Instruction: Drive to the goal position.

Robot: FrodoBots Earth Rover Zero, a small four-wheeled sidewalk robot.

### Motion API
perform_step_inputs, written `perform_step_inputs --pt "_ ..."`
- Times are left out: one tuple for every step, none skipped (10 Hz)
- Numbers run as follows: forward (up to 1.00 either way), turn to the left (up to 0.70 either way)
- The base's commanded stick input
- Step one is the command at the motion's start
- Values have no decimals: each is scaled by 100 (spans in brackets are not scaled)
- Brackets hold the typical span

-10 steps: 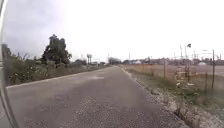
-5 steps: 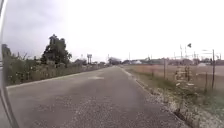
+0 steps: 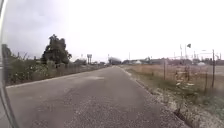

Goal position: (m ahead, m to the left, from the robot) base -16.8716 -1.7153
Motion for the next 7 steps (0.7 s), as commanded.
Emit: perform_step_inputs --pt "7 0" --pt "8 0" --pt "8 0" --pt "8 0" --pt "8 0" --pt "8 0" --pt "8 0"
